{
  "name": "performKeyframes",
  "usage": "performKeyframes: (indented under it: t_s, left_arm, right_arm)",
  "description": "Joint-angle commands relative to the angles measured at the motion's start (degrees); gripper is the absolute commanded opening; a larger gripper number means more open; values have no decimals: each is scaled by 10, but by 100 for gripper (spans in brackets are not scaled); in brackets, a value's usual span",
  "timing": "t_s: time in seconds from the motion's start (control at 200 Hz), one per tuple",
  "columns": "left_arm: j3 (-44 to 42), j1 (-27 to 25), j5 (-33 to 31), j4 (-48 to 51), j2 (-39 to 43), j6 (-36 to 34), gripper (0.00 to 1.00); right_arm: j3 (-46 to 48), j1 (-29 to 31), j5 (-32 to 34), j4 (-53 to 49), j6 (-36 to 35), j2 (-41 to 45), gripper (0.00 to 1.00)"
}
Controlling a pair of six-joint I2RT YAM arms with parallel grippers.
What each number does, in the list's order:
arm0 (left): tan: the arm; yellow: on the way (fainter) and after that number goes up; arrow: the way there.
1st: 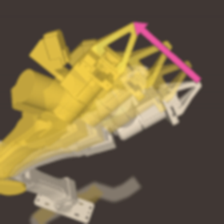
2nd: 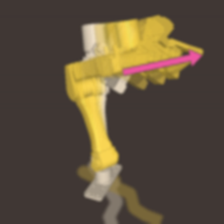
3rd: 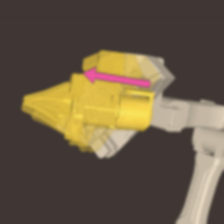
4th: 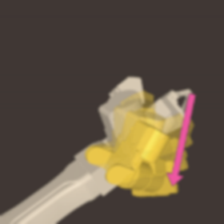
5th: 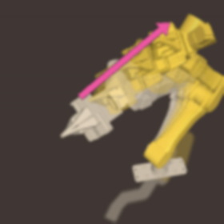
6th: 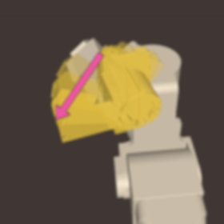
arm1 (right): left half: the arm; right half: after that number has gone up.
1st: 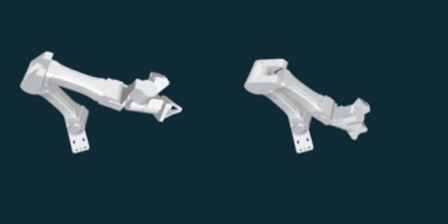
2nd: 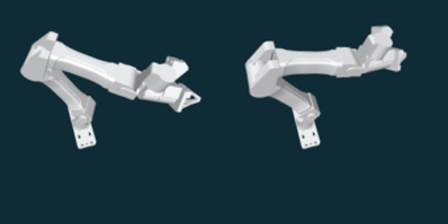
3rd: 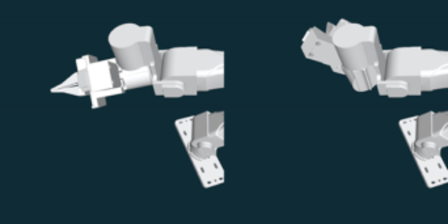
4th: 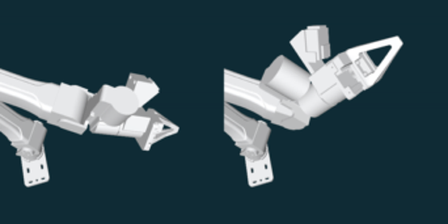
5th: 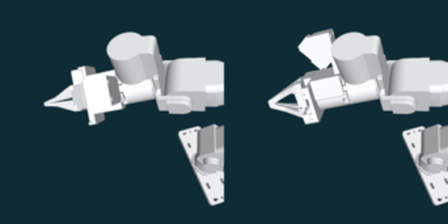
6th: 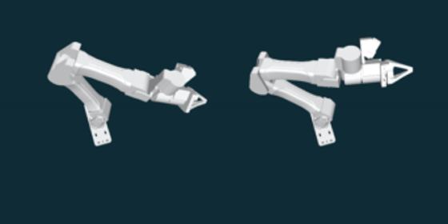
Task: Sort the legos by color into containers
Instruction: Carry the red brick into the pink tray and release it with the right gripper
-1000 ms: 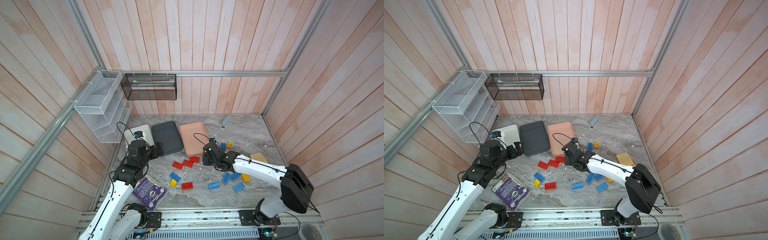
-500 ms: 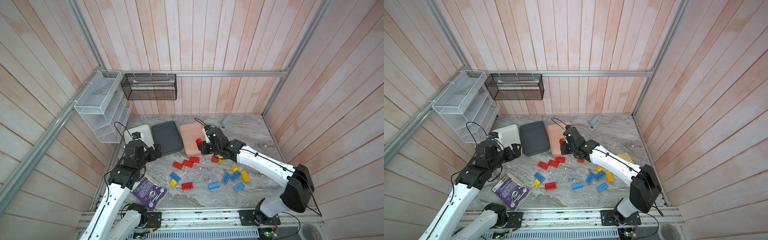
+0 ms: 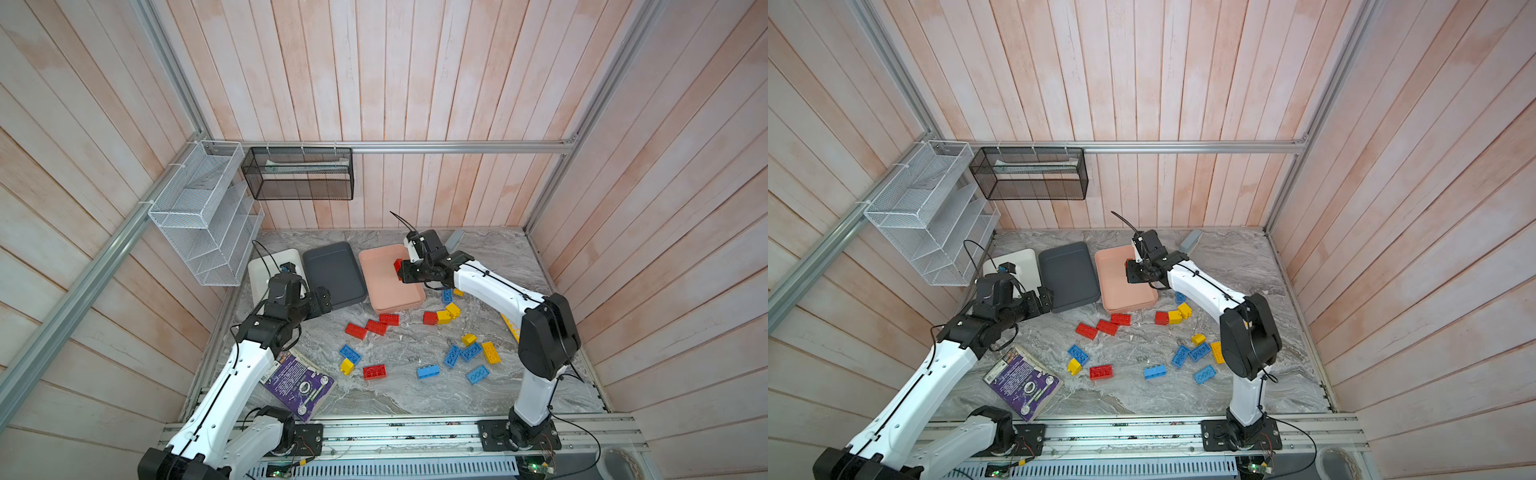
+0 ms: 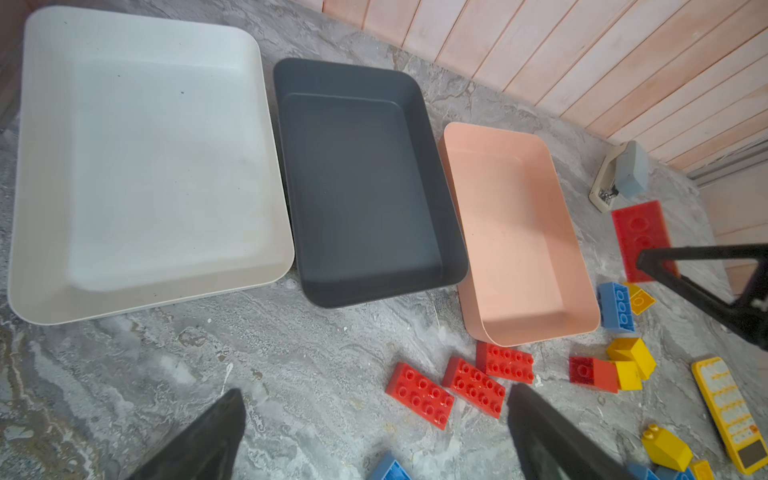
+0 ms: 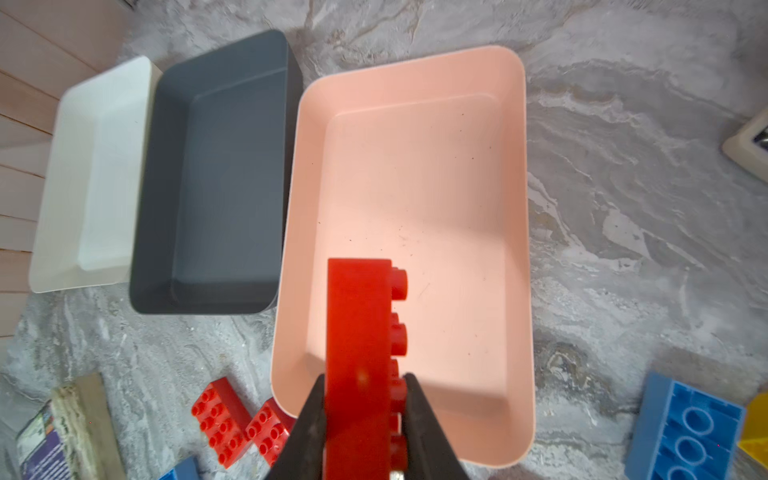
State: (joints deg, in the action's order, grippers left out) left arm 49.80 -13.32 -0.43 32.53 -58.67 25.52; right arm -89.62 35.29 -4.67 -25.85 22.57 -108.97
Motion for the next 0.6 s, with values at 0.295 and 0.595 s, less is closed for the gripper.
performKeyframes:
  t_s: [0.295, 0.595]
  left_arm:
    - [-10, -6, 50, -43, -61, 4, 93]
    - [2, -41, 16, -13, -60, -5, 92]
  right_arm:
    - [-78, -19, -33, -18, -27, -117, 22]
    - [-58, -21, -18, -12, -30, -87, 56]
